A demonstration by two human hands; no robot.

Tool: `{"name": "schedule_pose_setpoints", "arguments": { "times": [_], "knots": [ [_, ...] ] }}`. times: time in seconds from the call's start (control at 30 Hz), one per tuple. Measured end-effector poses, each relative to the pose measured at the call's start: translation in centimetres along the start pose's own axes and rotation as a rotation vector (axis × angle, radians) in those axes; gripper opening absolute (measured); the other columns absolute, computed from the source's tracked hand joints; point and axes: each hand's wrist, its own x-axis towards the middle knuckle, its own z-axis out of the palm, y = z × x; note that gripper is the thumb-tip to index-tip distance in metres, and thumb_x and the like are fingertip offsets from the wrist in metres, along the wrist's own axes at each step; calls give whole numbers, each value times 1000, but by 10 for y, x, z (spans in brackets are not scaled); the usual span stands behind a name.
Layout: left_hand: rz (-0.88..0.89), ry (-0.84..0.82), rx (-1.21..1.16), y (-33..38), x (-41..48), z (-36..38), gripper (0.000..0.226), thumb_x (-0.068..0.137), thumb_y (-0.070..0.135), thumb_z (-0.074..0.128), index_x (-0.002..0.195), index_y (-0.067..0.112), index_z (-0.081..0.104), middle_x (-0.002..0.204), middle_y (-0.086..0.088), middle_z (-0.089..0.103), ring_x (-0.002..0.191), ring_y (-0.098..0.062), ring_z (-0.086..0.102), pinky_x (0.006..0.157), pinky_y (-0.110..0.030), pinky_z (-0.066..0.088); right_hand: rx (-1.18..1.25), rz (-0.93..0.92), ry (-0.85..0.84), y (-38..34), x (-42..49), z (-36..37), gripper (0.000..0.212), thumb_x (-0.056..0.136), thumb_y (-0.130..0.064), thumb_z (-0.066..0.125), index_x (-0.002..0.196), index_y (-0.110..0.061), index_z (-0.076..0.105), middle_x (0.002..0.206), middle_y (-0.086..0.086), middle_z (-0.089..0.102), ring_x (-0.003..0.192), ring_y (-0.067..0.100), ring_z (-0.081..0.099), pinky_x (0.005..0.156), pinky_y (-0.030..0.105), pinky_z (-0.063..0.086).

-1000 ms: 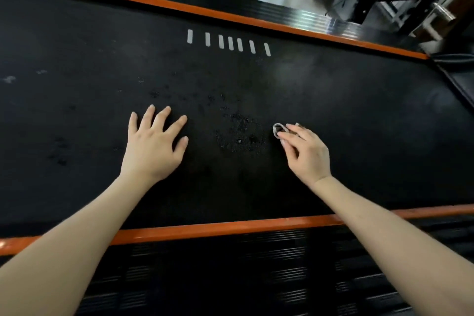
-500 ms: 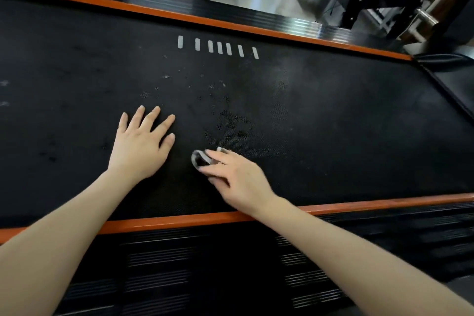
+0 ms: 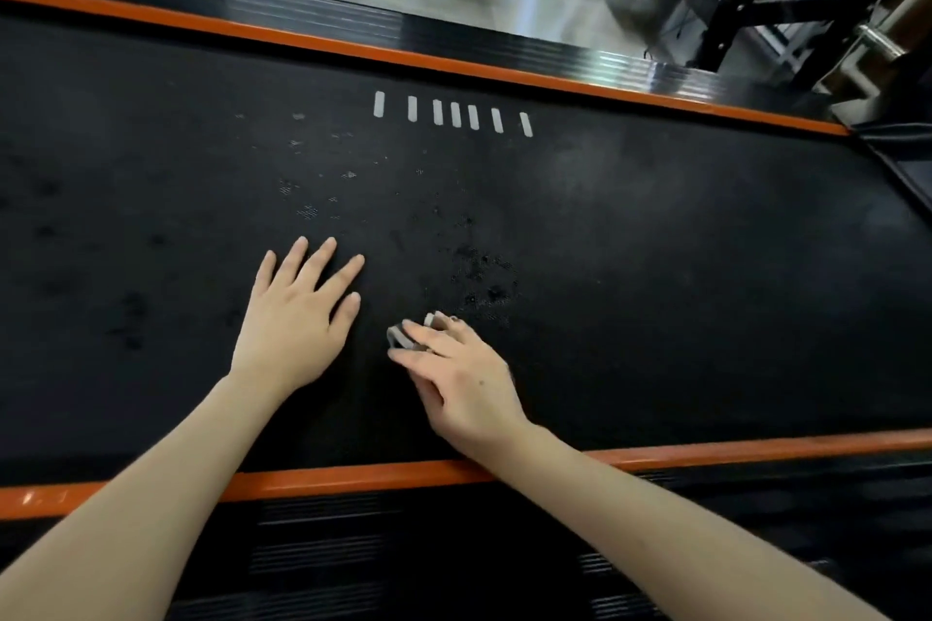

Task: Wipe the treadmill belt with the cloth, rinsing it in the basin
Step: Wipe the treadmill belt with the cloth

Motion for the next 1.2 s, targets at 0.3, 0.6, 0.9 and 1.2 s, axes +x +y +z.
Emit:
{"name": "schedule_pose_setpoints", "arguments": {
  "times": [0.3, 0.6, 0.9, 1.2],
  "knots": [
    [-11, 7, -11, 1, 0, 1, 59, 93, 49, 15, 142, 30, 42, 150, -6, 36, 143, -29, 22, 117, -47, 11, -149, 424, 124, 129, 89, -21, 22, 89, -8, 55, 103, -11, 72, 117, 8, 66, 103, 29, 62, 90, 34, 45],
    [2, 13, -7, 0, -1, 2, 58, 93, 49, 16, 143, 31, 39, 152, -5, 33, 144, -27, 20, 117, -42, 5, -8, -211, -59, 59, 29, -8, 28, 86, -33, 57, 107, -22, 71, 125, 4, 62, 115, 29, 58, 101, 45, 44],
    [0, 22, -2, 0, 2, -2, 54, 92, 48, 25, 134, 29, 53, 141, -6, 49, 134, -31, 39, 111, -46, 21, -153, 241, 146, 134, 108, 6, 23, 83, -22, 62, 101, -16, 73, 115, 11, 67, 107, 36, 61, 97, 41, 43],
    [-17, 62, 33, 3, 92, -22, 48, 93, 47, 34, 130, 26, 58, 138, -13, 50, 128, -38, 41, 109, -55, 21, -154, 51, 143, 154, 117, 2, 27, 88, -33, 52, 97, -21, 74, 114, 6, 67, 105, 30, 61, 93, 45, 49]
  ]
}}
